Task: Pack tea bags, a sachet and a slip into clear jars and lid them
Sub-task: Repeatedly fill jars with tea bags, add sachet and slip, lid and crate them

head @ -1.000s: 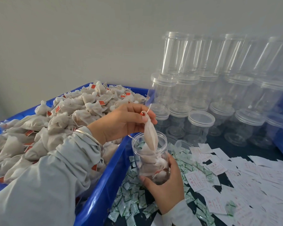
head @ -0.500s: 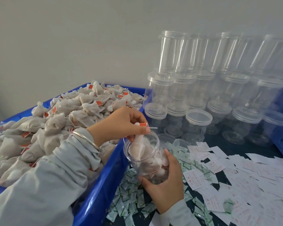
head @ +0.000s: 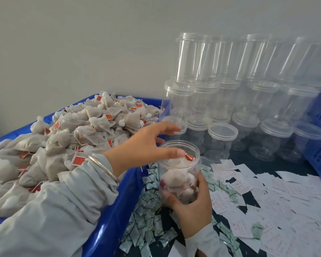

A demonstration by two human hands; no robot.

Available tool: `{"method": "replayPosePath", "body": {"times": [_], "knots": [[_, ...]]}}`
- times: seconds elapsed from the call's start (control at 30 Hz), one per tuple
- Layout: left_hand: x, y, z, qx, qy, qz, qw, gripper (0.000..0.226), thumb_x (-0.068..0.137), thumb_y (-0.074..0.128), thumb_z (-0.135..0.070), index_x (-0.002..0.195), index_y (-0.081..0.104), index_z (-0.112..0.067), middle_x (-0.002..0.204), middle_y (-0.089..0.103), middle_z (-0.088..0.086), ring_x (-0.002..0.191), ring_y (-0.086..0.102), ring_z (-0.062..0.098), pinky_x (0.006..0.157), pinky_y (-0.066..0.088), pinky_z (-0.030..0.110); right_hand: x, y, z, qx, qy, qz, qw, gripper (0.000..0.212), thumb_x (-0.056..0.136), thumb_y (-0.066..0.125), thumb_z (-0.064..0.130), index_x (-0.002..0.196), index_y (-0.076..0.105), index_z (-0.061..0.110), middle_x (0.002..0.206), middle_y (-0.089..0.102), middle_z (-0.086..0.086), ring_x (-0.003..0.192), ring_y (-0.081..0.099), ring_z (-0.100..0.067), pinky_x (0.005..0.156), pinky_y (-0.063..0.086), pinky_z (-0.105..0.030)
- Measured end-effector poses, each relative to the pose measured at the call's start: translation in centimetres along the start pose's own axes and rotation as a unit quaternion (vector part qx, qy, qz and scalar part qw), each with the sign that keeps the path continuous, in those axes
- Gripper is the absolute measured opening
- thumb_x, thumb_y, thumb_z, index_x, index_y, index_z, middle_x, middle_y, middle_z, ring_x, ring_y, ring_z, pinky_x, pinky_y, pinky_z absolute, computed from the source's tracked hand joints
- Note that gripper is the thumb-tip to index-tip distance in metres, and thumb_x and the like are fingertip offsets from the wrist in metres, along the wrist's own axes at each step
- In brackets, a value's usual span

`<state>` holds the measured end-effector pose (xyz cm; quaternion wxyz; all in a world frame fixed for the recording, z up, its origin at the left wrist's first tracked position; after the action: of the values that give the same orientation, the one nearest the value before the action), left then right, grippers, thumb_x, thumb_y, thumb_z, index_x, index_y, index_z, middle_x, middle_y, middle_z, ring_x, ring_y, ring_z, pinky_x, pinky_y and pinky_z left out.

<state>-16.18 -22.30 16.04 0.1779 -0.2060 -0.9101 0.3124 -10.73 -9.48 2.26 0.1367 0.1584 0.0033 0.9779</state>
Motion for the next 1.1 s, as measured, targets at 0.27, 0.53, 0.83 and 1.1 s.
{"method": "replayPosePath", "body": {"times": [0.27,0.53,0.83,1.1], "knots": [[0.5,2.8,1.4,-0.033,-0.009,0.029,0.999,0.083,0.045,0.084,-0.06,0.116,0.042,-0.048,0.104,0.061,-0.03,0.1,0.056,-0.014,0.084,0.045,0.009,1.7,-1.8,1.7,-0.067,-0.037,0.05,0.996,0.057,0.09,0.045,0.036,0.143,0.036,0.018,0.135,0.051,0.008,0.121,0.048,0.005,0.097,0.04,-0.011],[1.1,1.4,2.8,-0.044,-0.034,-0.098,0.994,0.085,0.046,0.077,-0.068,0.12,0.047,-0.04,0.107,0.066,-0.017,0.099,0.062,-0.004,0.091,0.049,0.026,2.3,-1.2,-2.8,-0.51,0.009,0.2,0.837,0.046,0.09,0.05,0.023,0.136,0.049,0.026,0.119,0.049,0.001,0.118,0.039,-0.017,0.096,0.033,-0.02],[1.0,1.6,2.9,-0.01,-0.049,-0.088,0.995,0.075,0.039,0.074,-0.077,0.103,0.04,-0.059,0.104,0.052,-0.037,0.099,0.05,-0.021,0.079,0.038,0.008,2.5,-1.6,-2.1,-0.481,-0.001,0.16,0.862,0.036,0.097,0.044,0.018,0.132,0.053,0.025,0.12,0.055,0.001,0.114,0.049,-0.014,0.089,0.034,-0.019],[0.9,1.6,2.7,0.008,-0.043,-0.079,0.996,0.089,0.04,0.072,-0.079,0.116,0.037,-0.051,0.103,0.051,-0.034,0.094,0.047,-0.024,0.066,0.039,0.003,2.4,-4.3,0.5,-0.261,0.01,-0.064,0.963,0.017,0.091,0.057,0.005,0.103,0.061,0.016,0.087,0.055,0.01,0.084,0.055,-0.012,0.066,0.035,-0.008]]}}
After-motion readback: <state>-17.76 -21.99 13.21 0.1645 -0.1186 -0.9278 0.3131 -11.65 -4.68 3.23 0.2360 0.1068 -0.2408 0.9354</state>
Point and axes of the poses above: each hand's wrist, its own x-axis towards the middle knuckle, its own y-axis out of the palm, z = x × y, the point moved 5 cm from there along x, towards the middle knuckle
